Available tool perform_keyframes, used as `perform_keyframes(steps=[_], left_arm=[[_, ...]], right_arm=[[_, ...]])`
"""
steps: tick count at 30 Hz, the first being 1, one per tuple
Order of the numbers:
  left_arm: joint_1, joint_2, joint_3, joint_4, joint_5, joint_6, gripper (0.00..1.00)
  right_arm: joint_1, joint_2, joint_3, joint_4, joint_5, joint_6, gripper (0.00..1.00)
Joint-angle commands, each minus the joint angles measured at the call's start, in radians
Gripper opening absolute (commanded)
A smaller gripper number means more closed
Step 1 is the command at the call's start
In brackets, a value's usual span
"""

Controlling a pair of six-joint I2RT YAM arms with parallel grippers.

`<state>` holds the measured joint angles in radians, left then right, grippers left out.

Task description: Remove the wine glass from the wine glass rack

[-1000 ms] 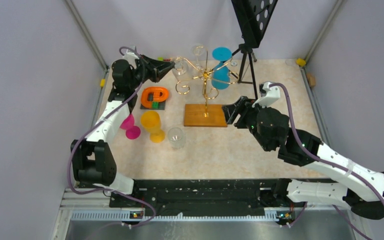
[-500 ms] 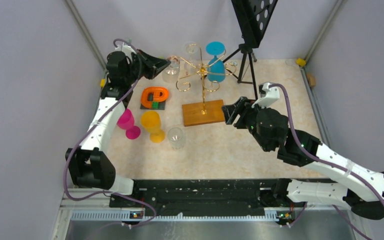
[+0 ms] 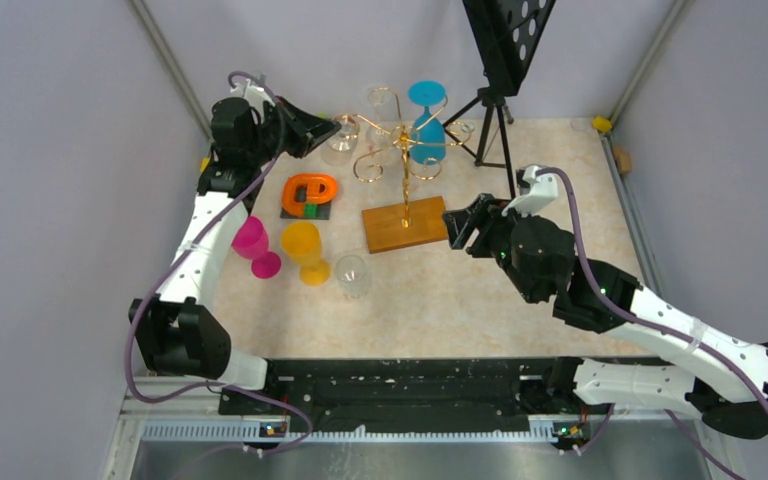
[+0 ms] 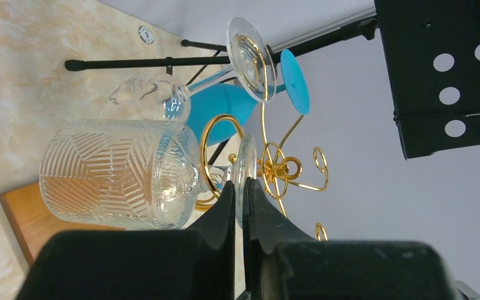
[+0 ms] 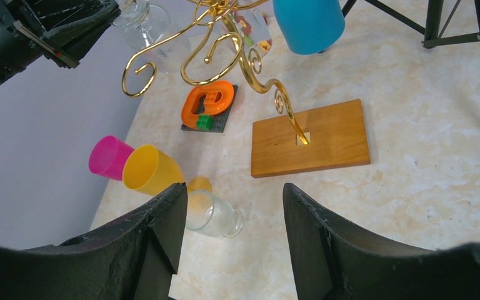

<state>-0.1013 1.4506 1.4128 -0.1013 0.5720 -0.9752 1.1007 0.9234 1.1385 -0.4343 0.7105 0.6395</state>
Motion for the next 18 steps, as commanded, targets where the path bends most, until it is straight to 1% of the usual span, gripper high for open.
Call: perform_keyframes(steps=[1,5,9,14,18], left_arm=[[0.005,-0.036,-0.016,0.169,-0.008,-0.049,0.00],[0.006,-0.048,-0.029,0.204,-0.078,-0.079,0.00],[0.006,-0.046,-0.061,0.288,-0.115,-0.147,0.00],[0.005,-0.027,-0.085,0.416,-0.102,-0.239,0.00],[0.005,-0.010,-0.081,0.458,-0.086,-0.268,0.00]], right_arm=[[-0.008,-0.004,0.002,0.039,0.009,0.004,0.59],[-0.008,-0.007,0.000,0.039,0.010,0.005,0.59],[-0.008,-0.009,-0.002,0.038,0.011,0.008,0.59],[-0.008,-0.010,-0.003,0.033,0.012,0.008,0.59],[-0.008,-0.013,-0.004,0.034,0.013,0.009,0.59]])
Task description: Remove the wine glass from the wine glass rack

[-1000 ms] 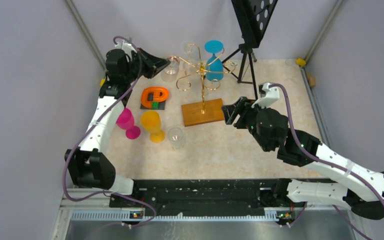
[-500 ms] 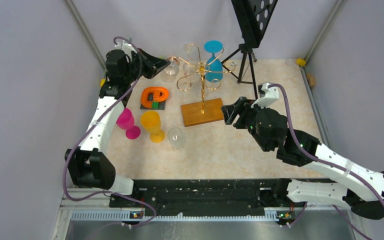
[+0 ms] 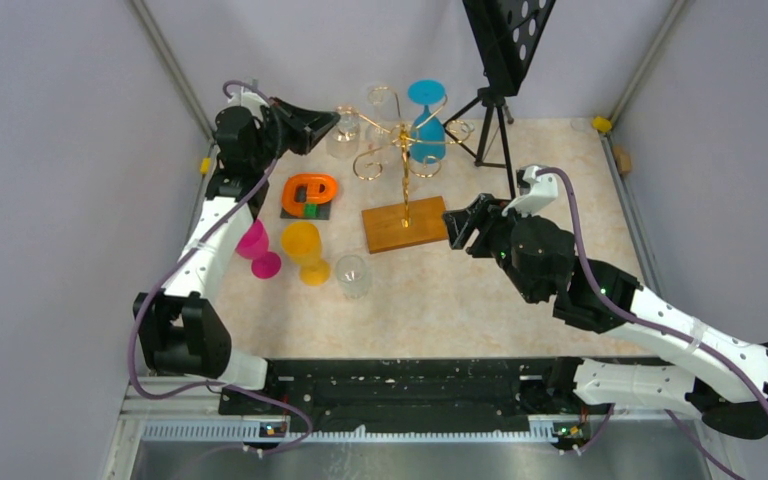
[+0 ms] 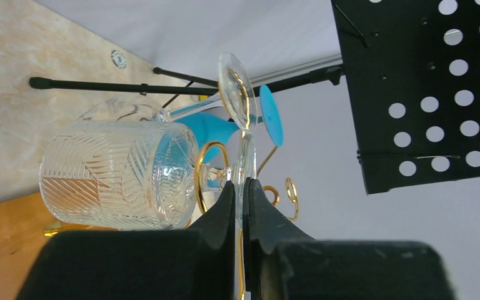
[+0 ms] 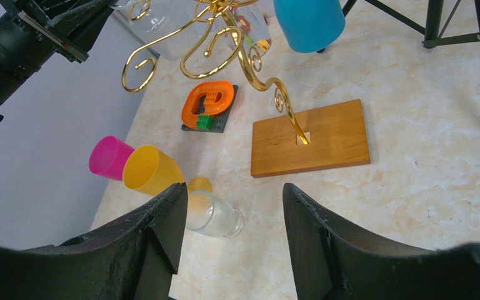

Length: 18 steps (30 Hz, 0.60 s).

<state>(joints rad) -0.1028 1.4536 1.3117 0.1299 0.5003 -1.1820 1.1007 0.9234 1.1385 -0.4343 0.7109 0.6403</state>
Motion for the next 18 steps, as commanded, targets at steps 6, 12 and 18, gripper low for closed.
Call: perform_keyframes(steps=[6,12,18], left_arm=[[0.000,0.015,0.045,0.239,0.005,-0.054,0.00],[-0.016,0.053,0.073,0.247,0.055,-0.053,0.00],[-0.037,0.072,0.101,0.224,0.090,-0.057,0.00]], right_arm=[[-0.007,-0.010,-0.007,0.037,0.012,0.010,0.59],[-0.008,-0.011,-0.008,0.036,0.013,0.009,0.59],[-0.008,-0.008,-0.006,0.036,0.013,0.011,0.59]])
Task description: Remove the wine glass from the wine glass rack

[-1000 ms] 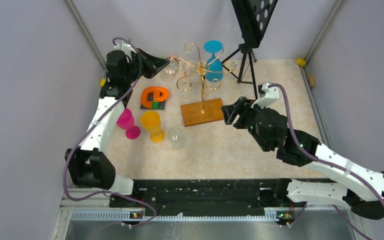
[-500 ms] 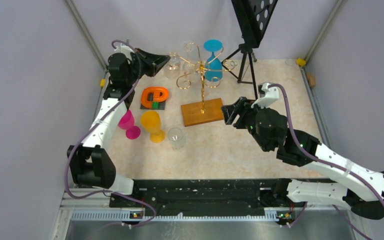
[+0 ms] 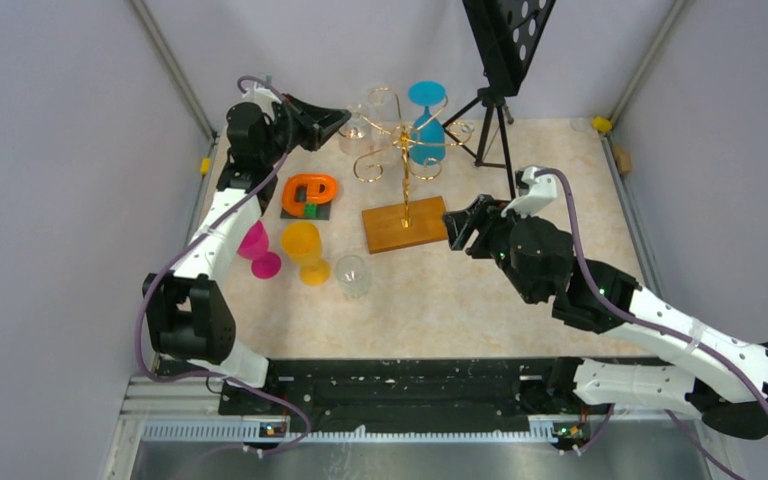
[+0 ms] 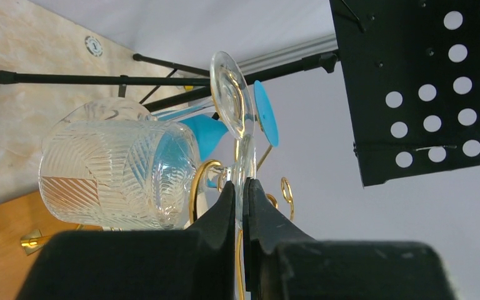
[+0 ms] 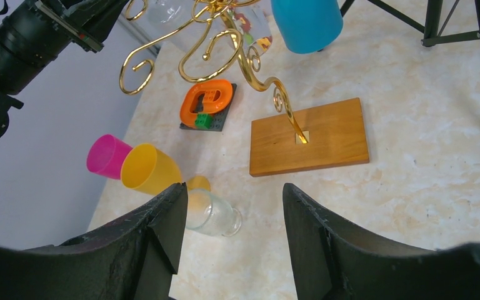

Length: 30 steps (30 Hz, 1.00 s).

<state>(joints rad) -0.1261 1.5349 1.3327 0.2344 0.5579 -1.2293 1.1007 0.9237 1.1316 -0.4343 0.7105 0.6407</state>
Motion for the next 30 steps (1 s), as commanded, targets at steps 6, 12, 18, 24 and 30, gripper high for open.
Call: perform_keyframes(steps=[6,12,18,24,30], left_arm=[[-0.023,0.002,0.110,0.088,0.083,0.003,0.00],[-0.023,-0.012,0.112,0.050,0.149,0.009,0.00],[-0.023,-0.080,0.082,-0.004,0.160,0.050,0.00],[-0.020,-0.160,0.006,-0.010,0.146,0.050,0.00],[-0.018,-0.262,-0.059,-0.016,0.119,0.038,0.00]], right_arm=[[-0.008,-0.006,0.004,0.038,0.004,0.010,0.59],[-0.008,-0.009,0.012,0.041,-0.002,0.007,0.59],[-0.008,-0.008,0.016,0.050,-0.031,-0.005,0.69],[-0.008,-0.012,0.015,0.060,-0.047,-0.009,0.77],[-0.007,-0.045,-0.006,0.082,-0.071,-0.005,0.77]])
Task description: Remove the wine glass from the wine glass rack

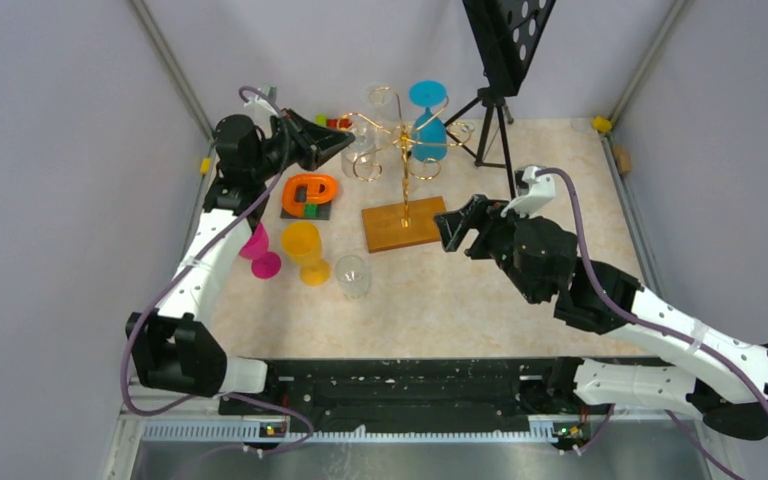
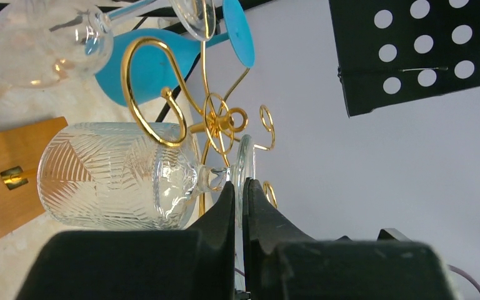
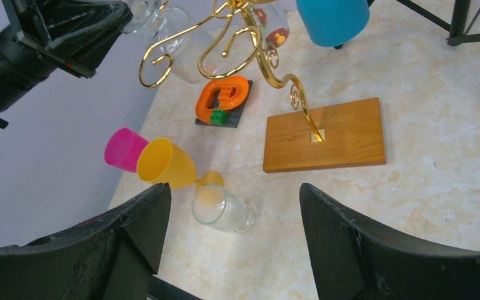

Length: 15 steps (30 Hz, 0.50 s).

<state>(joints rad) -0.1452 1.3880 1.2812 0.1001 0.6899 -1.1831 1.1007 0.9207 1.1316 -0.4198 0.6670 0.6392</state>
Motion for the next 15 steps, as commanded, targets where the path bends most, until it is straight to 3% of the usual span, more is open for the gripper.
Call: perform_keyframes(steps=[1,9,15], left_arm=[[0.001,-0.133,-0.015,0.107,-0.021,-0.002,0.00],[0.004,-0.272,-0.056,0.044,-0.085,-0.001,0.00],[0.002,-0.434,-0.163,0.218,-0.114,-0.242,0.00]], right_arm=[[-0.007,-0.047,-0.012,0.083,-0.037,-0.005,0.77],[-0.007,-0.102,-0.068,0.159,-0.103,0.009,0.77],[-0.008,-0.118,-0.093,0.277,-0.215,0.033,0.80]])
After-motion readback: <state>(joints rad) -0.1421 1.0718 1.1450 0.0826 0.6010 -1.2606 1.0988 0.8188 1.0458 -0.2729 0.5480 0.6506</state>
